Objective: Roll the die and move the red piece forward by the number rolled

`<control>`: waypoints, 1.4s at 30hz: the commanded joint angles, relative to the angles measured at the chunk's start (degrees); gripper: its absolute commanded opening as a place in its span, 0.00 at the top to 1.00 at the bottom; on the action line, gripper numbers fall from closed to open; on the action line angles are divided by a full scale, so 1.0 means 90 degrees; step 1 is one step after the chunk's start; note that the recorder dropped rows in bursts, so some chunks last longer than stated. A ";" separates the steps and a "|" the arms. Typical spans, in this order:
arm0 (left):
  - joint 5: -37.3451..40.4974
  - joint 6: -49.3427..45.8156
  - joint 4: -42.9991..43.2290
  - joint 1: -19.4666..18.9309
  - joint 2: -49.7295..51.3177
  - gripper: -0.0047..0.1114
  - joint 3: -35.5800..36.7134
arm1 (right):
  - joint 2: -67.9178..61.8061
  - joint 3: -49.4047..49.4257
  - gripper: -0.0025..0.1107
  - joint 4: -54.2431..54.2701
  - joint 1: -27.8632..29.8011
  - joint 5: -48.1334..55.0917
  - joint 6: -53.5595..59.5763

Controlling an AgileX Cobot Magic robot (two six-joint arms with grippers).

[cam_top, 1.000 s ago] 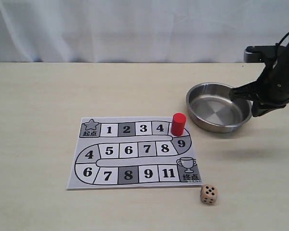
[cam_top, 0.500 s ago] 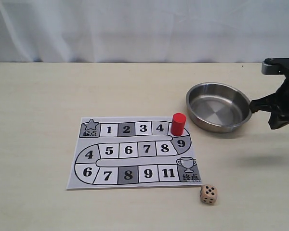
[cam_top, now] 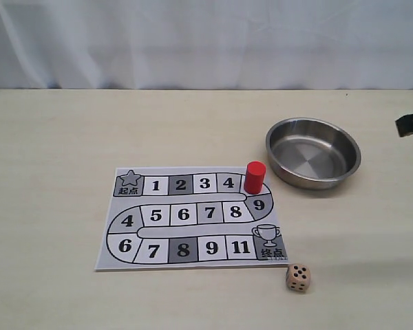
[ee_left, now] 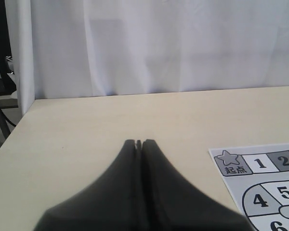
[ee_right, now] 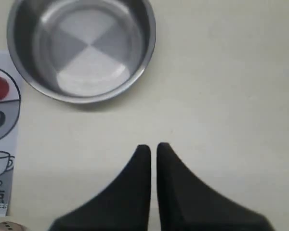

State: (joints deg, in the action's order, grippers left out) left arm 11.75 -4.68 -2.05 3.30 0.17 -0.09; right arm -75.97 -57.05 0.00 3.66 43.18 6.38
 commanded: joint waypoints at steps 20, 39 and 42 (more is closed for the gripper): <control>-0.0057 -0.0023 -0.0007 0.0000 -0.0019 0.96 0.0010 | 0.6005 0.0431 0.94 0.0686 0.0016 -0.0246 0.0055; -0.0057 -0.0023 -0.0007 0.0000 -0.0019 0.96 0.0010 | 0.8441 0.1431 0.94 0.0755 -0.0503 0.0177 0.0570; -0.0057 -0.0023 -0.0007 0.0000 -0.0019 0.96 0.0010 | 0.8441 0.1431 0.94 0.0756 -0.0576 0.0182 0.0553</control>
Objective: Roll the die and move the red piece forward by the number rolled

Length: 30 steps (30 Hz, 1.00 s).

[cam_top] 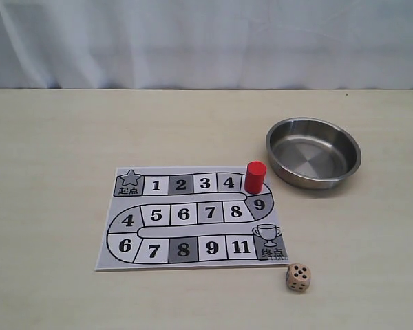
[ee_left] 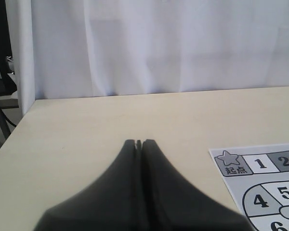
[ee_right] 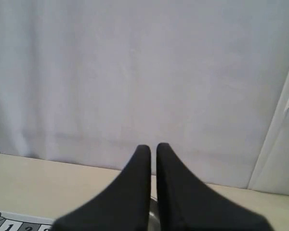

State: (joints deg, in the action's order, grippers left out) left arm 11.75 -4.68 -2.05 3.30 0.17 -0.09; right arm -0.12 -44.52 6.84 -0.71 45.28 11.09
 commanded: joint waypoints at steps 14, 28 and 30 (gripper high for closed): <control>-0.0057 -0.0023 -0.0007 0.0000 -0.0019 0.96 0.0010 | 0.0014 0.2345 0.94 -0.0173 -0.0087 -0.2628 0.0002; -0.0057 -0.0023 -0.0007 0.0000 -0.0019 0.96 0.0010 | 0.0014 0.4498 0.94 -0.0190 -0.0087 -0.4907 0.0430; -0.0057 -0.0023 -0.0007 0.0000 -0.0019 0.96 0.0010 | 0.0014 0.4764 0.94 -0.0190 -0.0087 -0.5071 0.0553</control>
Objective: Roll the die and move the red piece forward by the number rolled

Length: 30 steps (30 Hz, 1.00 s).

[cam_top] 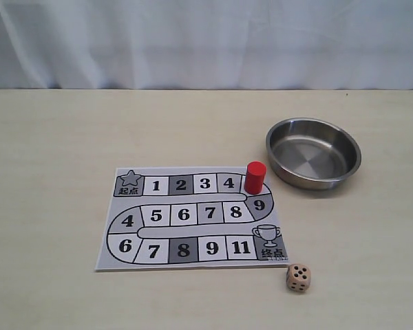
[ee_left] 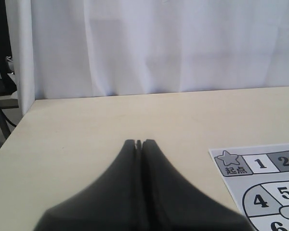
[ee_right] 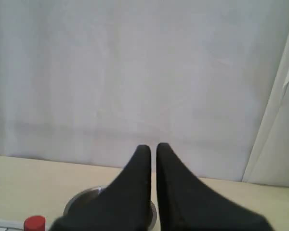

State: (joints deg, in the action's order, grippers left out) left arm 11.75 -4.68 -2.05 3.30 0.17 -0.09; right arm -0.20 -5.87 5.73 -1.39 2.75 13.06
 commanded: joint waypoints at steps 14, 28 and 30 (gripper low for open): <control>-0.0057 -0.0023 -0.0007 0.0000 -0.0019 0.96 0.0010 | 0.0022 0.0653 0.94 0.0392 -0.0011 0.0558 -0.0449; -0.0057 -0.0023 -0.0007 0.0000 -0.0019 0.96 0.0010 | 0.0022 0.0653 0.94 -0.0777 -0.0011 0.0682 -0.1407; -0.0057 -0.0023 -0.0007 0.0000 -0.0019 0.96 0.0010 | 0.0022 0.0653 0.94 -0.0830 -0.0011 0.0682 -0.1535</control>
